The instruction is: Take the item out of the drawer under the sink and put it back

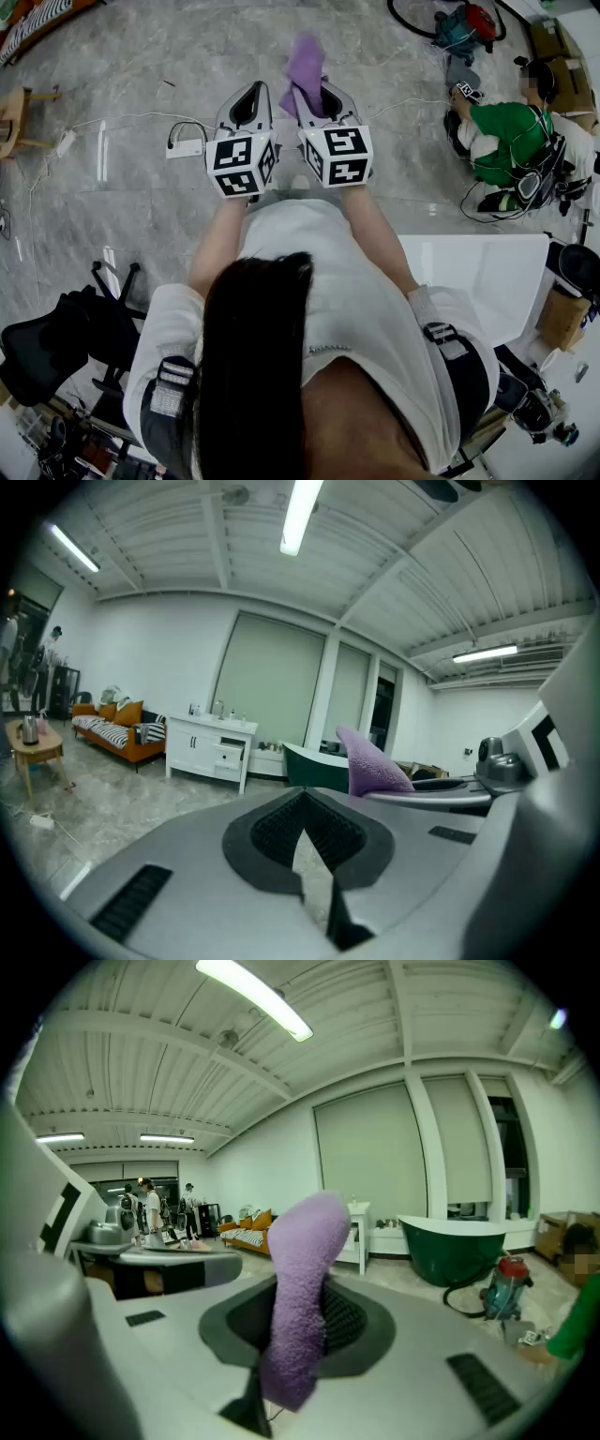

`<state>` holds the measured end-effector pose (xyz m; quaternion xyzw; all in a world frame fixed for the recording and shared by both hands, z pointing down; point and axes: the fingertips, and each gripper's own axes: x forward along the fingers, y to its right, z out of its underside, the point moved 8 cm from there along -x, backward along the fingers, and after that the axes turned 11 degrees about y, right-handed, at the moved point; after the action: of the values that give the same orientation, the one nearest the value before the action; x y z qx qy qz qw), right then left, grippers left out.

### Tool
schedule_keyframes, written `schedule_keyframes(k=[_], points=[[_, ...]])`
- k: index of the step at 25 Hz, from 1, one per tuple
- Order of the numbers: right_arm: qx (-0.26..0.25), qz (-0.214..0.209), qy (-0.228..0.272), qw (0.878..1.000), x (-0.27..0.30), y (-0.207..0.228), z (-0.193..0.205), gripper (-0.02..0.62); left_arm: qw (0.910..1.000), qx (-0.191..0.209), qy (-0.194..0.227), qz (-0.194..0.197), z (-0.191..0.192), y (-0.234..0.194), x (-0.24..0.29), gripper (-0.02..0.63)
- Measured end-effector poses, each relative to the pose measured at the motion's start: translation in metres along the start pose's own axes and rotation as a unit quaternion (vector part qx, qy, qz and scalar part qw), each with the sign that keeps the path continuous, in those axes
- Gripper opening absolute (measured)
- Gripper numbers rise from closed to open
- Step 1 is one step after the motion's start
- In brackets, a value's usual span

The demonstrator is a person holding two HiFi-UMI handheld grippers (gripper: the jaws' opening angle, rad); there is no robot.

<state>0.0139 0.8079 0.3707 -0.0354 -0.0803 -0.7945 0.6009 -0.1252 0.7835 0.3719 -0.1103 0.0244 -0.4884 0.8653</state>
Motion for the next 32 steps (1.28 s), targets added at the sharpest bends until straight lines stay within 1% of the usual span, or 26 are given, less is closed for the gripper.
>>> schedule_keyframes(k=[10,16,23,27,32], points=[[-0.001,0.0,-0.002,1.0,0.01,-0.009,0.0,0.101,1.0,0.0,-0.001,-0.003,0.0,-0.013,0.001,0.003],[0.012,0.003,0.002,1.0,0.018,-0.015,-0.001,0.101,0.9999,-0.005,-0.009,0.008,-0.002,-0.024,0.004,0.003],[0.021,0.011,0.006,1.0,0.033,-0.023,-0.001,0.101,0.9997,-0.007,-0.016,0.014,-0.003,-0.046,0.007,0.003],[0.03,0.02,0.003,0.999,0.041,-0.026,0.004,0.101,0.9998,-0.013,-0.015,0.008,-0.003,-0.062,0.008,0.003],[0.035,0.02,0.004,0.999,0.058,-0.023,0.003,0.101,0.9997,-0.017,-0.019,0.005,-0.005,-0.078,0.021,0.003]])
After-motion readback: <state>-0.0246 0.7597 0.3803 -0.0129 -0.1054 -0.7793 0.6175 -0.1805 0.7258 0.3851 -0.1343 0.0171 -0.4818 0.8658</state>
